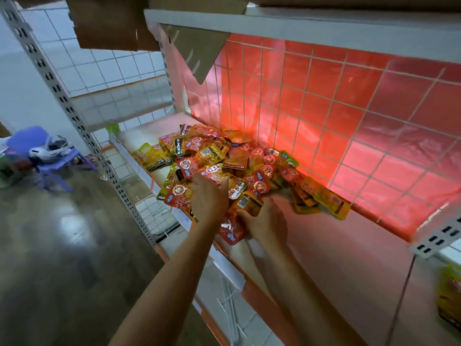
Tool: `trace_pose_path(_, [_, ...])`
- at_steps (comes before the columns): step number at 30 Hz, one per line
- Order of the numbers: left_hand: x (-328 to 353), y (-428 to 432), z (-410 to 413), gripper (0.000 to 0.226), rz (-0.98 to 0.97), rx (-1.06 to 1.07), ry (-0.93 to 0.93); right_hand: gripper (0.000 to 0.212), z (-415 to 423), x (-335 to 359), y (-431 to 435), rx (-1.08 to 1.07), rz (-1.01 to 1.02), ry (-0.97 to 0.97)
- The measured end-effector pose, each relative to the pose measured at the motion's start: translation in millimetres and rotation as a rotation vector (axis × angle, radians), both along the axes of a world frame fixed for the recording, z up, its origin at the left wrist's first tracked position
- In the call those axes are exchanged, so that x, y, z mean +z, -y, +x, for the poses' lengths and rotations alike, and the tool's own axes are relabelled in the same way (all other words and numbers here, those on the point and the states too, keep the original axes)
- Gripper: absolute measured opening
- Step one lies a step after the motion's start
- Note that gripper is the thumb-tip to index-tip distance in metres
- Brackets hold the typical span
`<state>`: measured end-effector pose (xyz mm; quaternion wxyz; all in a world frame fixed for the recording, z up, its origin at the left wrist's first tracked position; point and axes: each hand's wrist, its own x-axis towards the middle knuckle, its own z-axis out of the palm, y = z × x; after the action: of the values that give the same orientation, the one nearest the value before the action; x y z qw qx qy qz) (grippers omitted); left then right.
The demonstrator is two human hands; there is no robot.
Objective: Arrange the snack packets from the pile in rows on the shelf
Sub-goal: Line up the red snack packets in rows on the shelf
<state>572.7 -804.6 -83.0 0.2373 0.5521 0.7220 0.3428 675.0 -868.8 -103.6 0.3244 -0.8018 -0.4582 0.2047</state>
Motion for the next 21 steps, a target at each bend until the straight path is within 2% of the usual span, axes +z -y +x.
trace_pose_path(5, [-2.0, -8.4, 2.1, 0.086, -0.026, 0.017, -0.181, 0.060, 4.1, -4.8, -1.5, -0.036, 0.055, -0.117])
trace_pose_path(8, [-2.0, -9.0, 4.2, 0.093, -0.013, 0.030, -0.147, 0.060, 8.7, -5.4, -0.1, -0.104, 0.114, -0.190])
trace_pose_path(11, [-1.6, -6.4, 6.1, 0.099, 0.001, 0.035, -0.068, 0.053, 11.1, -0.7, 1.9, -0.125, 0.218, -0.444])
trace_pose_path(14, [1.7, 1.4, 12.6, 0.082, 0.039, 0.021, 0.001, 0.041, 18.1, 3.3, 7.4, -0.116, 0.290, -0.374])
trace_pose_path(17, [5.9, 13.1, 18.1, 0.026, 0.183, -0.056, 0.074, 0.026, 27.6, 7.2, 19.3, -0.080, 0.377, -0.367])
trace_pose_path(18, [7.3, 17.4, 19.0, 0.019, 0.211, -0.077, 0.081, 0.024, 30.1, 9.8, 24.3, -0.072, 0.411, -0.413])
trace_pose_path(21, [9.6, 33.2, 22.4, 0.024, 0.238, -0.120, 0.094, 0.029, 33.2, 21.0, 45.1, -0.036, 0.500, -0.449])
